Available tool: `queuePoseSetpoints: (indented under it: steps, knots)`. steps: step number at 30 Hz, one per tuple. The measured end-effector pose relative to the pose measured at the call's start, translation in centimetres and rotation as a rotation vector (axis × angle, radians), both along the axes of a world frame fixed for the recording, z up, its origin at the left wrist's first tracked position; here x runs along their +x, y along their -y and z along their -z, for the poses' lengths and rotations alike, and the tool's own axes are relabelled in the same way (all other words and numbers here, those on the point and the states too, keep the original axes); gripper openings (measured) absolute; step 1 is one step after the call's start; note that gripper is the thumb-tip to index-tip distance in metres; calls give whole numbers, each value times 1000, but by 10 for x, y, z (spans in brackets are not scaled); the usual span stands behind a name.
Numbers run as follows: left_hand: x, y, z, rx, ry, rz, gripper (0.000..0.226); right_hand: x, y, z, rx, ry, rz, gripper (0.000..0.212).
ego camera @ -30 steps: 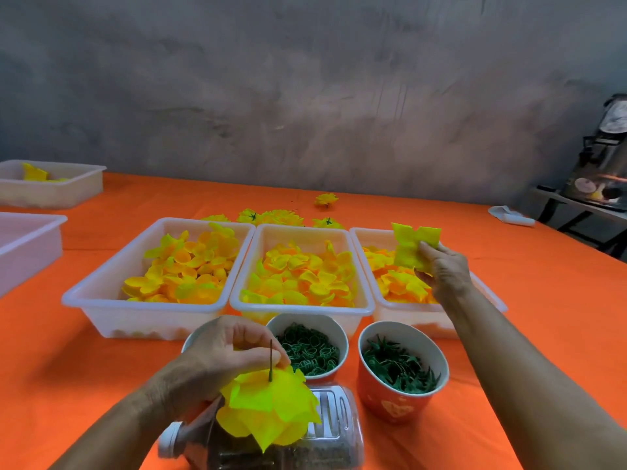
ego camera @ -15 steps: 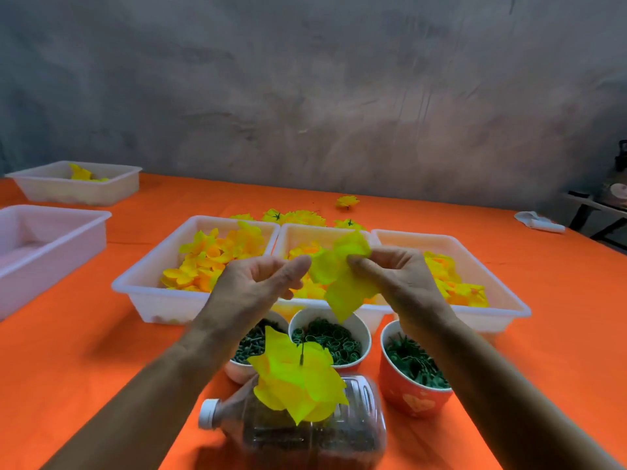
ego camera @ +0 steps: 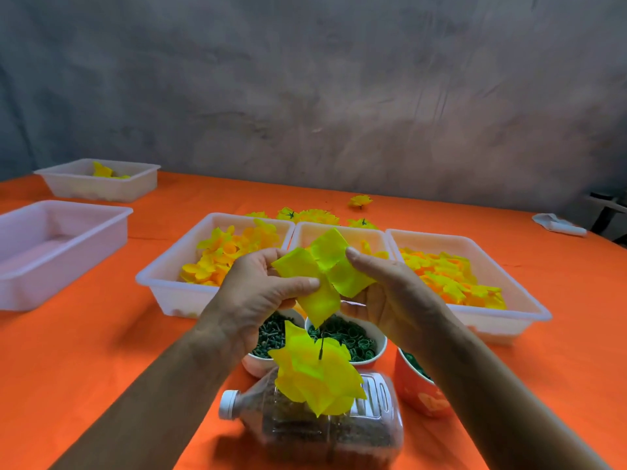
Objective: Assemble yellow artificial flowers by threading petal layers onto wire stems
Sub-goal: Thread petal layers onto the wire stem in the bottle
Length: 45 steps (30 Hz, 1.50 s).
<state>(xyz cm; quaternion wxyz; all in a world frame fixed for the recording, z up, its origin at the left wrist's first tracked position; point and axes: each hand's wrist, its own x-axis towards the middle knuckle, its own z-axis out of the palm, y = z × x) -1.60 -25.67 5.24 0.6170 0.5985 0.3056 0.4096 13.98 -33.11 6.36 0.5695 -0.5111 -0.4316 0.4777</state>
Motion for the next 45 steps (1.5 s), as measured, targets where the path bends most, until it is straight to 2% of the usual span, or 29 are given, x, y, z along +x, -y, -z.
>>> queuePoseSetpoints:
  steps: [5,8,11,14,17,20,21,22,25,28,31,33,35,37,40,43,45]
  knots:
    - [-1,2,2,249,92,-64,19,-2,1,4,54,58,50,35]
    - [-1,1,5,419,161,-150,32,-2,1,4,10,-101,27,38]
    - [-2,1,9,665,127,-209,36,-3,2,3,-46,-264,-36,27]
    - [-3,4,11,799,75,-195,32,-6,2,3,-52,-273,-67,24]
    - [-1,7,12,791,62,-174,26,-6,4,2,-43,-299,-64,31]
    - [-1,7,14,782,45,-166,23,-1,6,1,-73,-311,-106,67]
    - [-1,7,14,783,41,-164,25,-1,7,1,-74,-309,-119,72]
    - [0,7,15,784,37,-165,27,-1,8,0,-61,-309,-127,71]
    - [0,8,16,784,22,-168,32,-6,8,3,-27,-218,-65,45]
    - [-1,8,14,772,-10,-146,35,-11,7,7,-29,-143,25,49]
    - [-2,9,14,590,-5,-184,46,-10,7,11,-13,-138,97,34]
    - [-4,11,12,441,22,-207,37,-8,8,14,8,-113,146,26]
    - [-8,15,9,381,2,-193,18,-8,8,18,25,-89,177,21]
    - [-14,21,10,484,-101,-166,5,-8,10,20,38,-95,199,18]
    - [-23,29,19,612,-297,-95,17,-5,12,22,52,-136,247,19]
    - [-31,30,26,598,-353,-90,30,-3,14,24,52,-170,282,21]
    - [-35,29,28,615,-420,-39,29,-3,14,24,42,-181,292,25]
